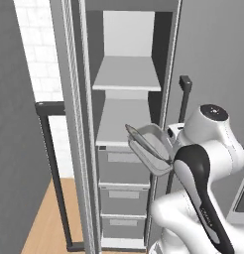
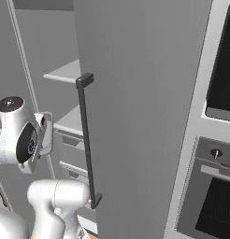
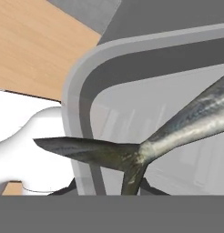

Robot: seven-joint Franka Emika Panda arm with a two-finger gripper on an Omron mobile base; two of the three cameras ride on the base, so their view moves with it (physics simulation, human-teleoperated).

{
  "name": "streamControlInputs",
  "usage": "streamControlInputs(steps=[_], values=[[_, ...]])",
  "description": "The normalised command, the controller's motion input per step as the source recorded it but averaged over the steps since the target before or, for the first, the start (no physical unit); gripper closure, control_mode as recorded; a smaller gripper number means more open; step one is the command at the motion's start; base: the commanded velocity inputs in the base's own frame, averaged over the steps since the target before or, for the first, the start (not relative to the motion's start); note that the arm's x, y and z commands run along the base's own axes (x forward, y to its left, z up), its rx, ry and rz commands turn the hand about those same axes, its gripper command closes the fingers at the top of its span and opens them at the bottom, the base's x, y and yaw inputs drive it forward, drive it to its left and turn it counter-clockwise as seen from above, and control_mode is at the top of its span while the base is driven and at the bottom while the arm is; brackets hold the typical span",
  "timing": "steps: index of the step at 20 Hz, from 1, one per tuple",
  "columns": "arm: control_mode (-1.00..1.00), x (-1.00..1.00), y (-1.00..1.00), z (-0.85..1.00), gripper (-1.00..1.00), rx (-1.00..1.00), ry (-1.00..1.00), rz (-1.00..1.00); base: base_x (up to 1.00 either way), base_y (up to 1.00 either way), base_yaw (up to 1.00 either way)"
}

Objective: Take the meat container that has the fish and place it on the second highest rack of the freezer. Then take the vegetable container that has the onion and cucumber and place it on the highest rack of the freezer.

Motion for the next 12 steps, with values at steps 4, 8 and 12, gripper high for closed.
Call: streamControlInputs(steps=[4, 8, 12], values=[[-1.0, 0.25, 0.05, 0.0, 1.0, 0.0, 0.0, -0.06, 0.14, 0.06, -0.07], [-1.0, 0.92, 0.32, -0.24, 1.0, 0.0, 0.04, -0.18, 0.0, 0.0, 0.0], [-1.0, 1.0, 0.18, -0.32, 1.0, 0.0, 0.05, -0.18, 0.0, 0.0, 0.0]])
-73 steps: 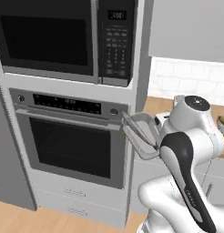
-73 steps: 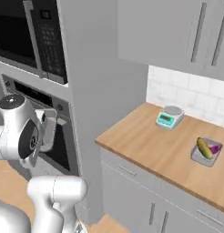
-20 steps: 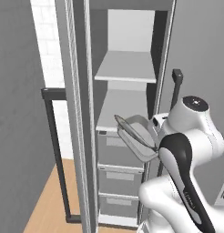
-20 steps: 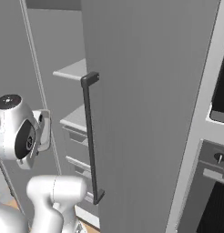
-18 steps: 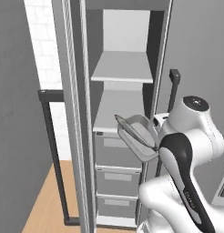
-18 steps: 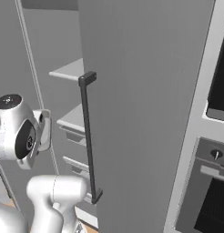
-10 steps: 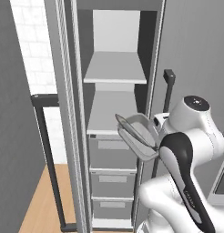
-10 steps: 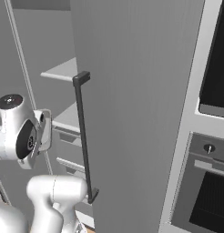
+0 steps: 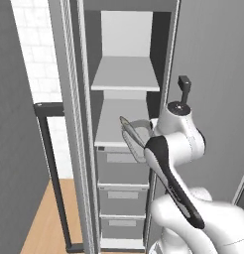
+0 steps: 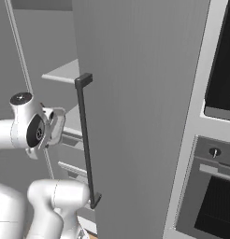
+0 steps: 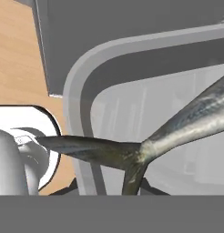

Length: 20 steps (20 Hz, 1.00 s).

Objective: Take the meat container that has the fish and place it on the second highest rack of the freezer. Then take the vegetable container that has the onion and cucumber and place it on the highest rack of the freezer.

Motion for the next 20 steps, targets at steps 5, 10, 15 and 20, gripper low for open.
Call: streamControlInputs(steps=[5, 10, 15, 20], values=[[-1.0, 1.0, 0.01, -0.34, 1.0, 0.0, 0.02, -0.12, 0.0, 0.0, 0.0], [-1.0, 0.97, 0.0, -0.33, 1.0, 0.0, 0.0, -0.15, 0.0, 0.0, 0.0], [-1.0, 0.82, 0.0, -0.41, 1.0, 0.0, 0.01, -0.13, 0.0, 0.0, 0.0], [-1.0, 0.77, 0.0, -0.2, 1.0, 0.0, 0.03, -0.09, 0.0, 0.0, 0.0]])
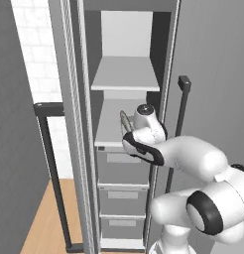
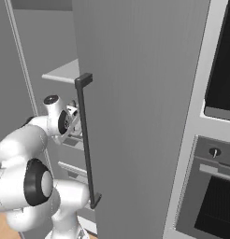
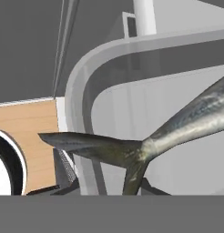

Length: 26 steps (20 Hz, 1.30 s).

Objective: Take the meat container that has the fish and place it on the second highest rack of the freezer. Then take the vegetable container that has the onion and cucumber and place it on the highest rack of the freezer.

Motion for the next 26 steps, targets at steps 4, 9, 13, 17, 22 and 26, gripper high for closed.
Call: streamControlInputs(steps=[4, 9, 13, 17, 22, 26], values=[[-1.0, 0.71, 0.0, -0.13, 1.0, 0.0, 0.03, -0.07, 0.0, 0.0, 0.0], [-1.0, 0.52, -0.01, -0.23, 1.0, 0.0, 0.02, -0.04, 0.0, 0.0, 0.0], [-1.0, 0.59, 0.0, -0.2, 1.0, 0.0, 0.02, -0.02, 0.0, 0.0, 0.0], [-1.0, 0.52, 0.0, -0.28, 1.0, 0.0, 0.01, 0.0, 0.0, 0.0, 0.0], [-1.0, 0.44, 0.0, -0.35, 1.0, 0.0, 0.0, 0.0, 0.0, 0.0, 0.0], [-1.0, 0.22, 0.0, -0.42, -1.0, 0.0, -0.03, 0.0, 0.0, 0.0, 0.0]])
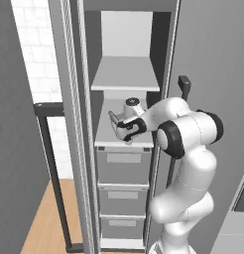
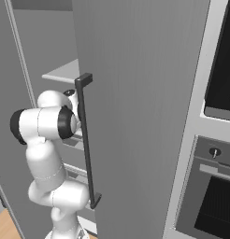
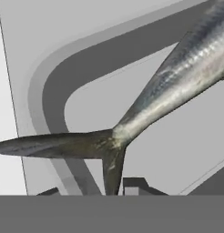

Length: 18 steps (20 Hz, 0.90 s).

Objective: Take the meat container that has the fish and place it on the second highest rack of the freezer. Then take the vegetable container that has the onion and cucumber and place it on the highest rack of the freezer.

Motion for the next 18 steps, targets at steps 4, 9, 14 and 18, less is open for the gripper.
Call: streamControlInputs(steps=[4, 9, 14, 18], values=[[-1.0, -0.41, 0.05, -0.39, -1.0, -0.01, -0.26, 0.02, 0.0, 0.0, 0.0], [-1.0, -0.71, 0.09, 0.0, -1.0, 0.0, -0.33, 0.0, 0.0, 0.0, 0.0], [-1.0, -0.95, 0.0, 0.54, -1.0, 0.0, -0.2, 0.0, 0.0, 0.0, 0.0], [-1.0, -1.0, 0.0, 0.92, -1.0, 0.0, -0.03, 0.0, 0.0, 0.0, 0.0]])
